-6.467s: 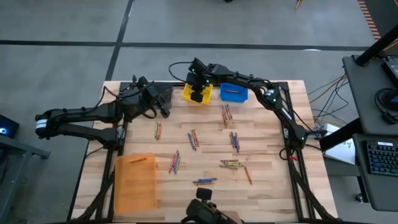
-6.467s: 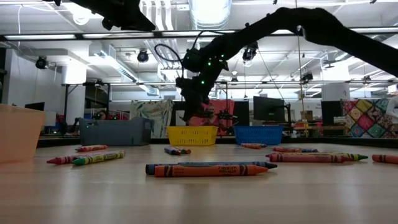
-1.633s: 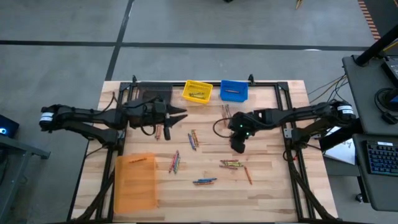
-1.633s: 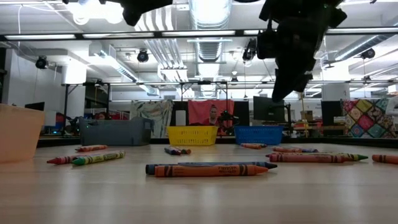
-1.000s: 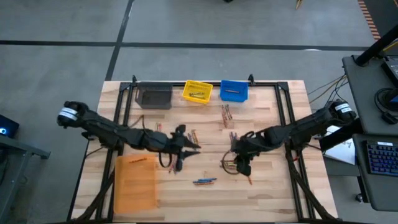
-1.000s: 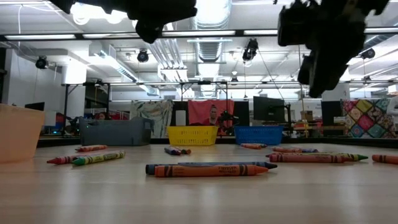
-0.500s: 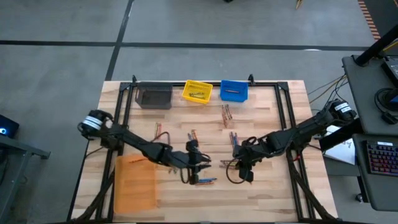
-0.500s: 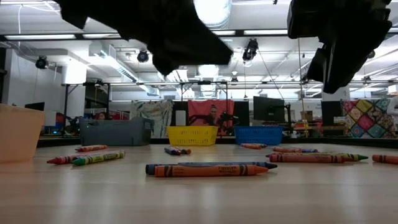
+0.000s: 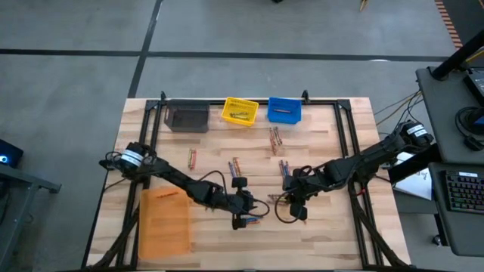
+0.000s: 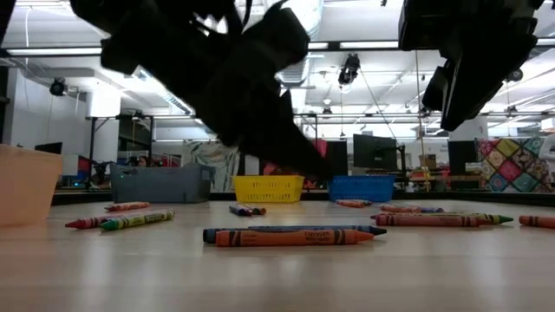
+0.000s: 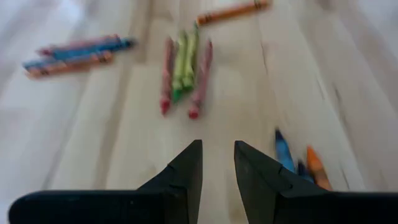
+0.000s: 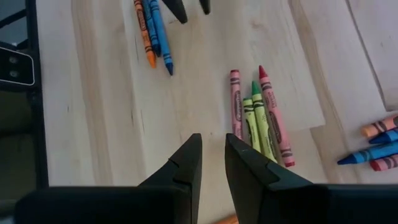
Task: Sort crayons
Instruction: Put the blue crayon into the black bin
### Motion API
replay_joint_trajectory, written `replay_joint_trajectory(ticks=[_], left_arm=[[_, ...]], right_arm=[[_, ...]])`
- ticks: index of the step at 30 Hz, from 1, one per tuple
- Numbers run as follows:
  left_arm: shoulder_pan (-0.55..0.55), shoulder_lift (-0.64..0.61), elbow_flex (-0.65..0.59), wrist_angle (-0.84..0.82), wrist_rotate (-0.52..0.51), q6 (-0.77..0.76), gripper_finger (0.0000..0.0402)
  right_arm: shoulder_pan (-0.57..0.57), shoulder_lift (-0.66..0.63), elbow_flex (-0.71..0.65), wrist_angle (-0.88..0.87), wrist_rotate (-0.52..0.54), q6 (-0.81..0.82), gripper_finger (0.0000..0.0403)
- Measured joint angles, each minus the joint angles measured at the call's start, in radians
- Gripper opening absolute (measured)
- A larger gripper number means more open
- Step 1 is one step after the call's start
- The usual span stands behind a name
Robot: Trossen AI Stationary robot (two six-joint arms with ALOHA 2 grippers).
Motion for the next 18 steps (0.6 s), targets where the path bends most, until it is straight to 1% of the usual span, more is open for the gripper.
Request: replay_joint_trajectory(ticks=[3, 6, 11, 14, 18], left_arm=[[-0.004, 0.010, 0.000, 0.009, 0.011, -0.001, 0.0076], [-0.003, 0.010, 0.000, 0.010, 0.029, -0.007, 0.0075], [-0.003, 0.011, 0.000, 0.063, 0.113, -0.013, 0.0078], [-0.004, 0.031, 0.000, 0.071, 0.120, -0.037, 0.0089], [-0.002, 0.058, 0.000, 0.089, 0.135, -0.064, 0.0115]], right_arm=[[0.000, 0.000, 0.000, 0.000, 0.009, 0.000, 0.0059], [0.000, 0.000, 0.000, 0.000, 0.040, 0.001, 0.0059], [0.000, 0.000, 0.000, 0.000, 0.058, 0.001, 0.0059], [0.000, 0.000, 0.000, 0.001, 0.087, 0.002, 0.0059], [0.000, 0.000, 0.000, 0.001, 0.105, 0.002, 0.0059]])
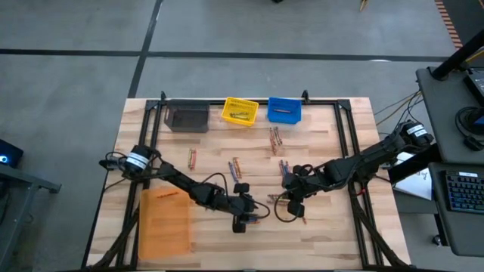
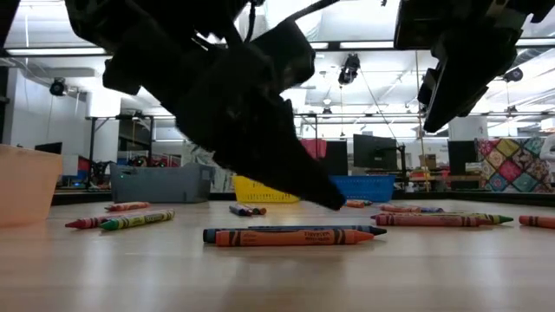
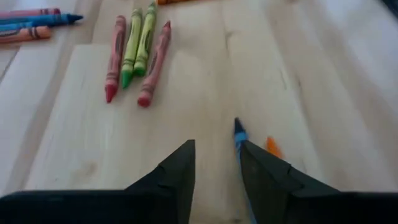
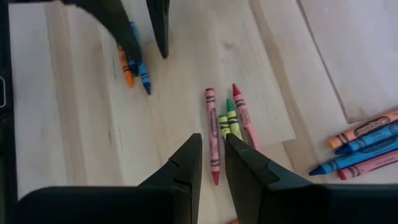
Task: Sort crayons
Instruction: Put the blue crayon into the black bin
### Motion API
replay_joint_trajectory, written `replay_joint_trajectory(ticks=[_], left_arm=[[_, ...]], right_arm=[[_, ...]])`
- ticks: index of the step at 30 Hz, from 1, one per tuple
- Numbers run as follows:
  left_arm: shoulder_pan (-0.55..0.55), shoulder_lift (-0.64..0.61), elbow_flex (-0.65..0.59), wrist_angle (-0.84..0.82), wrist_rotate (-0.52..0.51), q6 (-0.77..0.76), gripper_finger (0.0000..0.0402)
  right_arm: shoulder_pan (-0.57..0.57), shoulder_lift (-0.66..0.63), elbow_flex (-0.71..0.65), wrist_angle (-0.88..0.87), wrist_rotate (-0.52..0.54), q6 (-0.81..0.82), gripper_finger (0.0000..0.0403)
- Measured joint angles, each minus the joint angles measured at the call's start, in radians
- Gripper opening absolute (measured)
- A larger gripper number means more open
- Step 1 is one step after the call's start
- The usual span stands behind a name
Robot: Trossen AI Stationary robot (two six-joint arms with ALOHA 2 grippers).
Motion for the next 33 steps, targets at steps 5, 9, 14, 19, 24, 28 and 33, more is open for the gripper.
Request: replay_joint_trajectory(ticks=[5, 9, 14, 19, 24, 28, 33], left_arm=[[-0.001, 0.024, 0.000, 0.041, 0.014, -0.019, 0.0150], [0.004, 0.024, 0.000, 0.049, 0.013, -0.018, 0.0161], [0.006, 0.024, 0.000, 0.047, 0.014, -0.016, 0.0162], [0.008, 0.025, -0.002, 0.049, 0.014, -0.016, 0.0162], [0.011, 0.056, -0.002, 0.101, 0.041, -0.015, 0.0162], [0.015, 0.056, -0.003, 0.109, 0.041, -0.015, 0.0162], [0.022, 0.056, -0.003, 0.105, 0.041, -0.013, 0.0162]], right_arm=[[0.000, 0.000, 0.000, 0.000, 0.001, 0.005, 0.0059], [0.000, 0.000, 0.000, 0.000, 0.001, 0.013, 0.0059], [0.000, 0.000, 0.000, 0.000, 0.001, 0.016, 0.0059], [0.000, 0.000, 0.000, 0.000, 0.019, 0.019, 0.0059], [0.000, 0.000, 0.000, 0.000, 0.028, 0.015, 0.0059], [0.000, 0.000, 0.000, -0.001, 0.029, 0.014, 0.0059], [0.000, 0.000, 0.000, 0.000, 0.029, 0.014, 0.0059]])
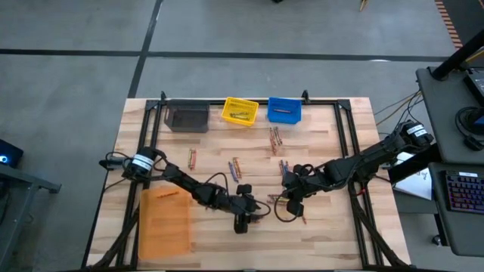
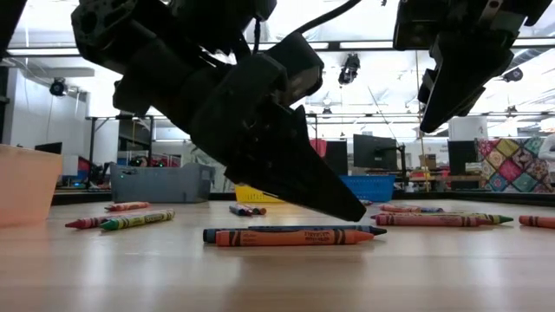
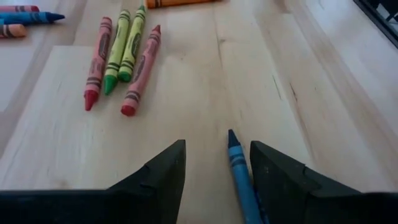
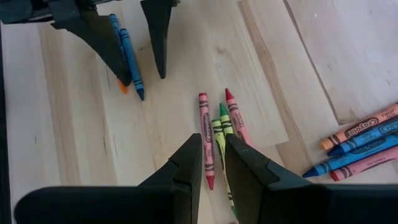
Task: Sort crayons
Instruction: Put the blue crayon into the black bin
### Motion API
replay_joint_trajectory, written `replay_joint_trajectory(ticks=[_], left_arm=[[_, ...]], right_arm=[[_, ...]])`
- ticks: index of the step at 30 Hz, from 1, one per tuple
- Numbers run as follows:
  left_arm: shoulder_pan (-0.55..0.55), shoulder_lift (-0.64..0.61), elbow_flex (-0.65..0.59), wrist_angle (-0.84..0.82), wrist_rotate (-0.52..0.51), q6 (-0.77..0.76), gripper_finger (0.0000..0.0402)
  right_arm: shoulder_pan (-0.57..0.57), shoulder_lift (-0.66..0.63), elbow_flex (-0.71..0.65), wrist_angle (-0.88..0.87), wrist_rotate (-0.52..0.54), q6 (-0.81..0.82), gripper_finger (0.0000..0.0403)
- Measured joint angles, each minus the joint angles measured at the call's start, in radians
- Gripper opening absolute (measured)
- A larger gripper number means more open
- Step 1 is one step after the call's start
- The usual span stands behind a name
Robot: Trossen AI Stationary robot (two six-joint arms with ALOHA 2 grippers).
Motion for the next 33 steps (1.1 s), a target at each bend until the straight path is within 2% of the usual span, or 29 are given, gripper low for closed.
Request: replay_joint_trajectory(ticks=[14, 33], left_arm=[[0.009, 0.000, -0.004, -0.016, 0.006, 0.004, 0.0162], [0.039, -0.071, -0.004, -0.125, -0.005, 0.147, 0.0132]], right_arm=[[0.000, 0.000, 0.000, 0.000, 0.002, -0.003, 0.0059], [0.000, 0.000, 0.000, 0.000, 0.026, -0.003, 0.0059]])
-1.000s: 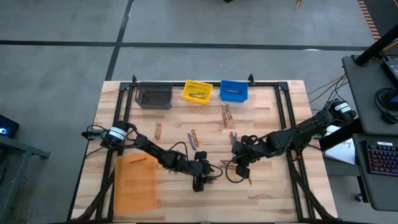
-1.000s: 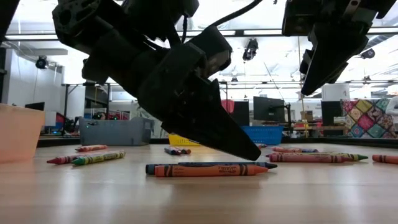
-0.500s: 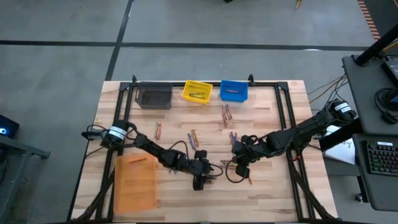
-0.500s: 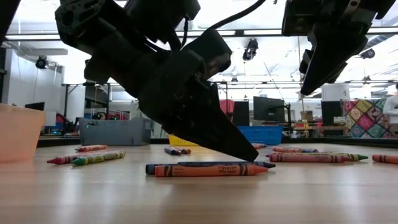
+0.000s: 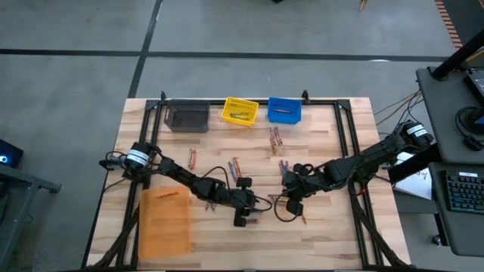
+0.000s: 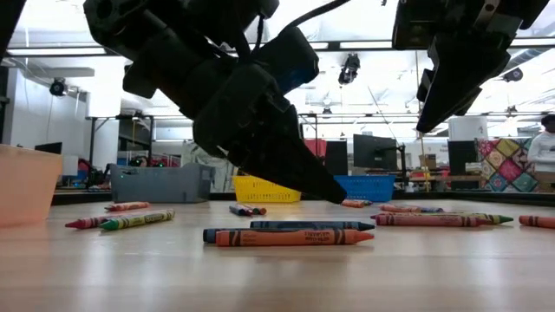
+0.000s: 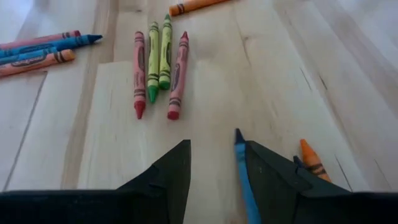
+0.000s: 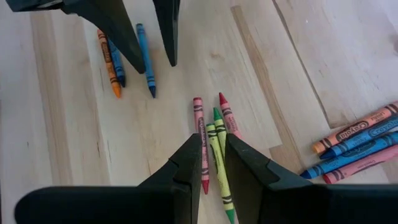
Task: Sort crayons
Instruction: Put the blue crayon into the black bin
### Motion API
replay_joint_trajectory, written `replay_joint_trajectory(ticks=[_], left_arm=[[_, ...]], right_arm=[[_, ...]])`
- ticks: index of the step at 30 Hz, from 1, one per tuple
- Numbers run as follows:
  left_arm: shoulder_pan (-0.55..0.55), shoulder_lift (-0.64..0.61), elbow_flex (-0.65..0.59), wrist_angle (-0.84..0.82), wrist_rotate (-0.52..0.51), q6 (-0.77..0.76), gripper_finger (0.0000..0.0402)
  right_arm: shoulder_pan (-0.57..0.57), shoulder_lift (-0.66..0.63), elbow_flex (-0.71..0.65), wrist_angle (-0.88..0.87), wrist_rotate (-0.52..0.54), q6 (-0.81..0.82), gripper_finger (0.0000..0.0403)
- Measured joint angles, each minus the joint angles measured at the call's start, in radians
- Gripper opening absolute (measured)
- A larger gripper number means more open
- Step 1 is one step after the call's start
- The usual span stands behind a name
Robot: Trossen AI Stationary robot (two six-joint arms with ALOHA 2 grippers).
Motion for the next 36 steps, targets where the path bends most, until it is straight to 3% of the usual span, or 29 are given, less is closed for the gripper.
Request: replay_joint_trajectory(ticks=[14, 18, 23, 31, 36], left_arm=[[-0.002, 0.015, -0.001, -0.094, 0.021, -0.045, 0.0124], [-0.002, 0.017, -0.001, -0.101, -0.001, -0.040, 0.0090], [-0.002, 0.017, -0.002, -0.122, -0.015, -0.037, 0.0014], [-0.002, 0.000, -0.006, -0.136, -0.026, -0.018, 0.0003], [0.006, -0.077, -0.013, -0.224, -0.038, 0.038, 0.0001]], right_arm=[[0.000, 0.000, 0.000, 0.001, 0.000, 0.004, 0.0059], [0.000, 0.000, 0.000, 0.000, 0.000, 0.020, 0.0059], [0.000, 0.000, 0.000, 0.000, 0.000, 0.026, 0.0059], [0.000, 0.000, 0.000, 0.000, 0.000, 0.026, 0.0059], [0.000, 0.000, 0.000, 0.000, 0.000, 0.024, 0.0059]])
